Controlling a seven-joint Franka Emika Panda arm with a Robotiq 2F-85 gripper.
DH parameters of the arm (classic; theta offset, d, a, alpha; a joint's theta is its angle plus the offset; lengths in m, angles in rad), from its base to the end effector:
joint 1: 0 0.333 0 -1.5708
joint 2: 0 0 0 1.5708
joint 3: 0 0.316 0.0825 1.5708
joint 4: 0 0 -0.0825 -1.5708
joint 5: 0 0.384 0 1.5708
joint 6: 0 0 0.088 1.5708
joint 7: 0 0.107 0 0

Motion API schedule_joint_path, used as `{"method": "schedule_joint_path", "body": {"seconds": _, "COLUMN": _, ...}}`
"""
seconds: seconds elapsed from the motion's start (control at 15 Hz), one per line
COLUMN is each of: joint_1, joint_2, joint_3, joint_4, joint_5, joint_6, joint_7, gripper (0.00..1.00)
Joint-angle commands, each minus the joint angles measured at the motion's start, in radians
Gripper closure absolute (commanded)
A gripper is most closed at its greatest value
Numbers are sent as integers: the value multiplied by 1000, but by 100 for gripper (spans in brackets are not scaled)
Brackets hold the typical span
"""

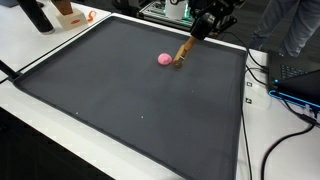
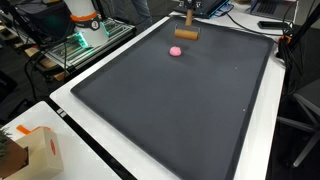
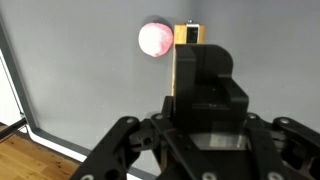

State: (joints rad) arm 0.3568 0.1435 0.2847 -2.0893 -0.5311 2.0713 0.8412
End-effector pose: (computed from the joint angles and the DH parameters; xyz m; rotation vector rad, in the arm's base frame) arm 0.4611 0.3089 0.3509 2.7330 0.1304 0.2290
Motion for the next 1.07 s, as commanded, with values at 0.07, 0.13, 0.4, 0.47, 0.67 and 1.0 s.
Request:
{"method": "schedule_joint_path", "body": {"seconds": 0.07, "joint_1": -38, "joint_2": -112, "joint_3": -16, "joint_4": -51, "joint_5": 110, "joint_6": 62, "joint_7": -150, "gripper": 76}}
{"method": "schedule_joint_path", "body": {"seconds": 0.13, "joint_1": -47, "joint_2": -133, "joint_3": -19, "joint_4": -56, "joint_5": 128, "joint_6": 71, "joint_7": -188, "gripper": 76}}
{"method": "schedule_joint_path", "body": {"seconds": 0.4, "joint_1": -73, "joint_2": -207, "joint_3": -27, "joint_4": -68, "joint_5": 198, "joint_6": 78, "joint_7": -366, "gripper": 76}}
{"method": "schedule_joint_path", "body": {"seconds": 0.47, "joint_1": -78, "joint_2": -224, "joint_3": -28, "joint_4": -67, "joint_5": 208, "joint_6": 67, "joint_7": -415, "gripper": 76}}
{"method": "schedule_joint_path", "body": {"seconds": 0.67, "joint_1": -89, "joint_2": -277, "joint_3": -28, "joint_4": -68, "joint_5": 228, "joint_6": 29, "joint_7": -563, "gripper": 76}}
{"method": "schedule_joint_path", "body": {"seconds": 1.0, "joint_1": -89, "joint_2": -367, "joint_3": -33, "joint_4": -62, "joint_5": 269, "joint_6": -79, "joint_7": -838, "gripper": 76}}
